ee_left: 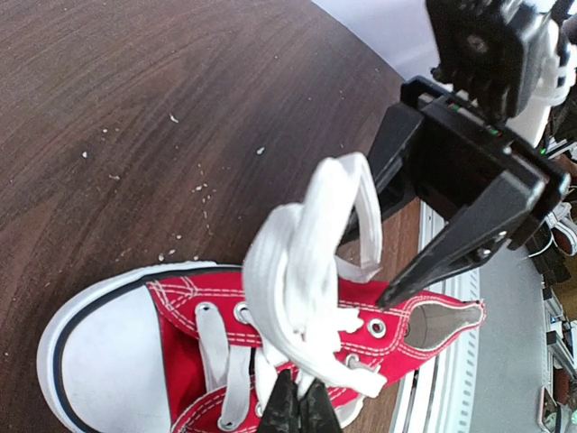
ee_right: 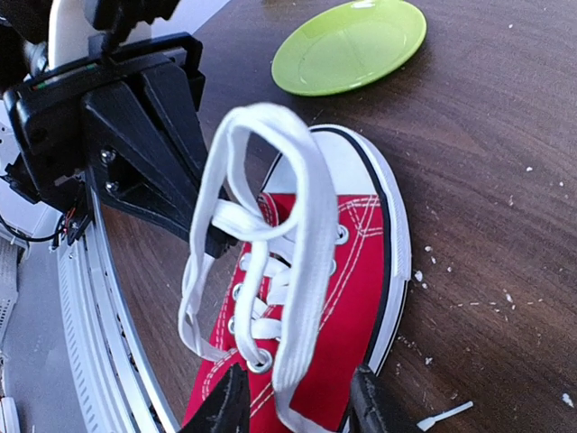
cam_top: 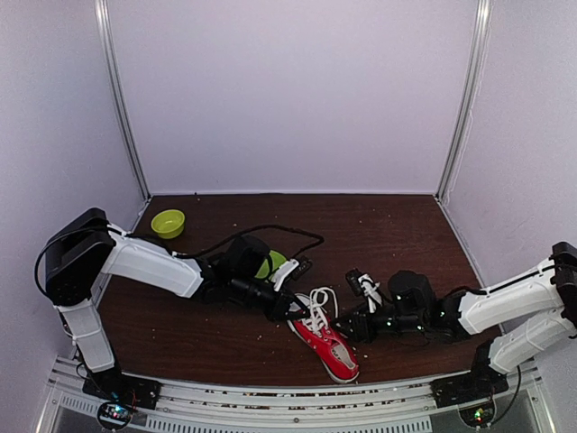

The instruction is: Tie the shoes

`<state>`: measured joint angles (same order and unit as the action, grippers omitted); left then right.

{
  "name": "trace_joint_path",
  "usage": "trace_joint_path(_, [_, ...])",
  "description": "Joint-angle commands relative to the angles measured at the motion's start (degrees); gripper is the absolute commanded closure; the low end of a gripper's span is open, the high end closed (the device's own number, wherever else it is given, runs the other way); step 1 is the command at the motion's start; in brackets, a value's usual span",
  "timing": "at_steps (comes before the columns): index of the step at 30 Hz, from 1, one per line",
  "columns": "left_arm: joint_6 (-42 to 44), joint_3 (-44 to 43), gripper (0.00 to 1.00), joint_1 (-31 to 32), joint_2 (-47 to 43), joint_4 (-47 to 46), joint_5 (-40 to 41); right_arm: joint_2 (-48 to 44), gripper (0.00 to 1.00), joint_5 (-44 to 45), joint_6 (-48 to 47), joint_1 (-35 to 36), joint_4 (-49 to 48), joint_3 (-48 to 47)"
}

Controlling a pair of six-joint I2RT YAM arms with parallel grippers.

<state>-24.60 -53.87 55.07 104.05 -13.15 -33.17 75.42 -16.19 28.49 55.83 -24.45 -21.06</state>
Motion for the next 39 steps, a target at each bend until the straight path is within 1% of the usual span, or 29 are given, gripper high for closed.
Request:
trace_joint_path(1, [-0.19,0.49,1.00,-0.03,-1.42,-1.18,0.50,3.58,0.65,-1.41,-0.23,-0.37,-3.01,-1.40])
trace_joint_path(2, [-0.19,0.56,1.00,-0.05,-1.47,-1.08,0.62,4.39,0.70,-1.62,-0.34,-0.41,-3.36,-1.62])
trace_joint_path(4, [0.19,0.60,1.00,-0.01,-1.68,-0.28,1.20,4.91,0.87,-1.10,-0.46,-0.41,-3.32,-1.72])
trace_joint_path(6, [1.37,0.41,1.00,-0.03,-2.27,2.41,3.96,3.56,0.97,-0.32,-0.83,-0.47,-1.89,-1.58])
trace_joint_path(7, [2.07,0.28,1.00,-0.05,-2.72,4.25,7.07,2.17,1.00,0.10,-1.02,-0.52,-0.49,-1.50])
trace_joint_path(10, [2.97,-0.08,1.00,-0.81,-4.12,9.00,13.53,-3.49,1.00,2.16,-2.13,-0.58,6.12,-1.50])
trace_joint_path(13, [2.42,0.26,1.00,-2.38,-5.48,10.64,17.21,-10.41,1.00,4.29,-3.47,-0.57,15.95,-3.12])
trace_joint_path(16, [2.26,-0.29,1.00,-3.52,-6.02,10.30,16.87,-15.86,1.00,4.12,-4.29,-0.50,27.91,-6.56])
trace_joint_path(20, [1.92,-2.71,1.00,-3.56,-4.08,9.45,13.86,-18.02,1.00,0.02,-3.64,1.50,39.40,-12.51])
trace_joint_path(24, [1.38,-3.57,1.00,-3.58,-2.71,6.62,11.11,-16.30,1.00,-0.11,-1.31,7.84,44.04,-18.05])
trace_joint_path(26, [1.40,-3.90,1.00,-3.56,-2.46,6.39,10.46,-14.55,1.00,0.02,0.92,9.91,43.74,-19.87])
trace_joint_path(28, [1.67,-4.17,1.00,-3.56,-2.34,6.62,10.34,-12.75,1.00,-2.14,2.90,11.76,41.11,-21.16])
trace_joint_path(32, [2.25,-4.74,1.00,-3.56,-2.11,6.53,9.33,-7.09,0.98,-3.80,4.20,15.99,37.90,-26.24])
trace_joint_path(35, [2.81,-5.25,1.00,-3.56,-2.01,5.72,8.10,-1.43,0.93,-4.37,3.70,19.01,36.50,-30.32])
trace_joint_path(36, [2.99,-5.32,1.00,-3.59,-2.01,5.31,7.37,0.28,0.84,-4.45,3.23,19.84,36.31,-31.64])
trace_joint_path(37, [3.24,-5.32,1.00,-3.57,-2.11,4.76,6.81,1.96,0.78,-4.08,2.45,20.71,37.05,-33.15])
trace_joint_path(39, [3.85,-5.25,1.00,-3.56,-2.34,3.45,5.73,3.60,0.62,-0.18,-0.03,22.50,39.92,-35.74])
